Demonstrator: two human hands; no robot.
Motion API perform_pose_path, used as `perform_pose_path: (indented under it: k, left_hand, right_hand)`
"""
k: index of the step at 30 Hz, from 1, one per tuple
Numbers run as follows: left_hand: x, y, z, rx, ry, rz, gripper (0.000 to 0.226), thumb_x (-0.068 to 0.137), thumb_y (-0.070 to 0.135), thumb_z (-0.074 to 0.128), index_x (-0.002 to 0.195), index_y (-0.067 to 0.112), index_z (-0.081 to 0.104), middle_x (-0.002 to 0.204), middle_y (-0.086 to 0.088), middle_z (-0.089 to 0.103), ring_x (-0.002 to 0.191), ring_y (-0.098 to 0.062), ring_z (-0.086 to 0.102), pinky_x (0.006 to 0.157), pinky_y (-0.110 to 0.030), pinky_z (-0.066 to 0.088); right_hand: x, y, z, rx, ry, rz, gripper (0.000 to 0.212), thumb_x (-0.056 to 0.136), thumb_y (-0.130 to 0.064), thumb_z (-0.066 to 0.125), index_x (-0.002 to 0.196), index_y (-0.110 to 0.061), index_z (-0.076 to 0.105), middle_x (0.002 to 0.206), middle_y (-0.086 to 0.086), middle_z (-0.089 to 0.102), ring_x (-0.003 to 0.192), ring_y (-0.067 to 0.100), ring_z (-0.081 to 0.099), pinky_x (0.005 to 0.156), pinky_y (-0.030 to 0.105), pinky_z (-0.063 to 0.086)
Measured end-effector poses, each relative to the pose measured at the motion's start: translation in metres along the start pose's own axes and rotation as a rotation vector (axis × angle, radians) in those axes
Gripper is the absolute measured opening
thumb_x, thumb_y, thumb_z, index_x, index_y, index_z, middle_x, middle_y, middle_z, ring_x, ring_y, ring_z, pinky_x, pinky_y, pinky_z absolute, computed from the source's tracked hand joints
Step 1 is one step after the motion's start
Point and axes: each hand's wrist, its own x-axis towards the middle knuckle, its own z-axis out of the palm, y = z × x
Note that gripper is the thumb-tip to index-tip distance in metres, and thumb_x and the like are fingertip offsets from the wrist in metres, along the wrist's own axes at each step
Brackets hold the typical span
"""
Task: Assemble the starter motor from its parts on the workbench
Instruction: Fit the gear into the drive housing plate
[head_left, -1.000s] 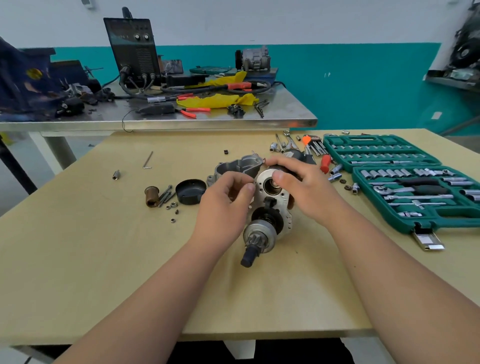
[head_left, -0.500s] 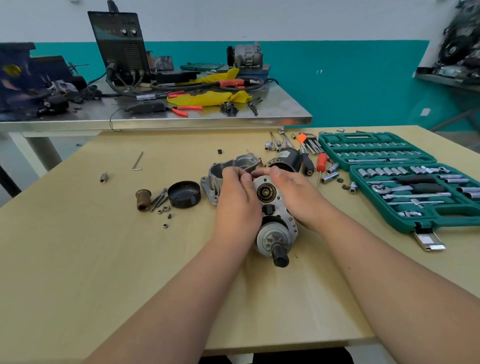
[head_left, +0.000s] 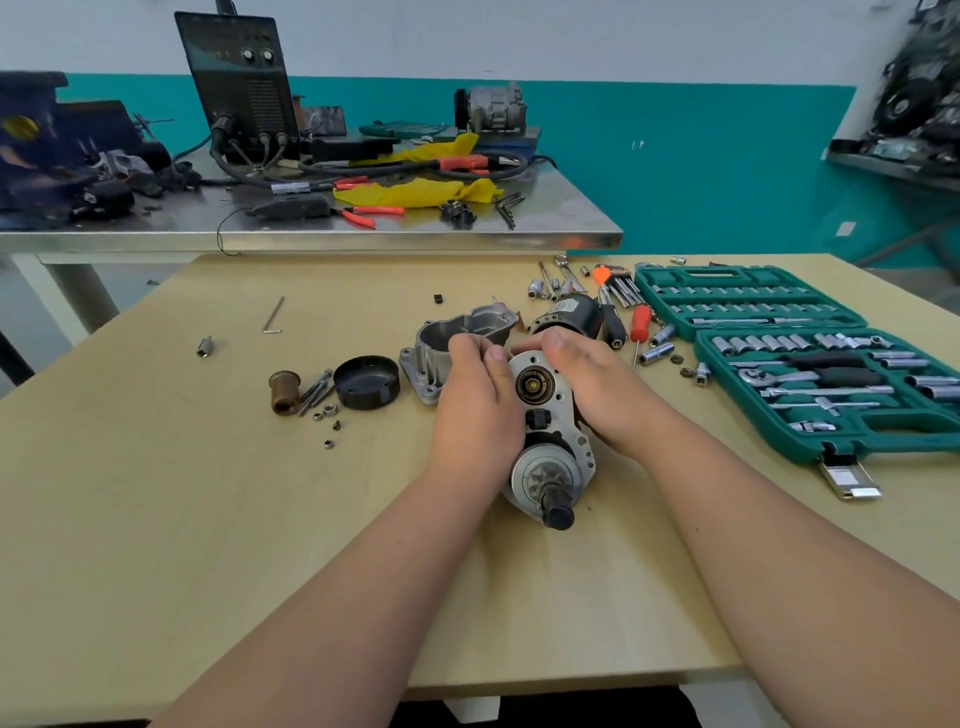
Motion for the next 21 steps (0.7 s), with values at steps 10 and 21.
perform_pose_path:
  k: [10, 21]
  left_hand:
    - [-0.0014, -0.0009, -0.0009, 0.009, -0.003, 0.024, 0.013, 0.104, 0.025, 0.032, 0.095, 0.017, 0.036, 0.072, 0.007, 0.048, 0.058, -0.001, 0.048, 0.049, -0.012, 0.034]
    - [-0.0032, -0.0012, 0.0007, -0.025, 0.019, 0.001, 0.011, 0.105, 0.023, 0.033, 0.095, 0.019, 0.036, 0.079, 0.012, 0.052, 0.066, 0.015, 0.051, 0.053, -0.008, 0.036]
  right_hand:
    - [-0.0001, 0.0033, -0.0044, 0.004, -0.033, -0.034, 0.035, 0.102, -0.036, 0.037, 0.112, -0.021, 0.066, 0.116, -0.009, 0.065, 0.111, -0.005, 0.054, 0.088, 0.014, 0.037]
    - [-0.0017, 0.0059, -0.0012, 0.04, 0.01, -0.052, 0.028, 0.102, -0.024, 0.04, 0.111, -0.012, 0.063, 0.107, -0.007, 0.063, 0.089, -0.018, 0.055, 0.076, 0.0, 0.038]
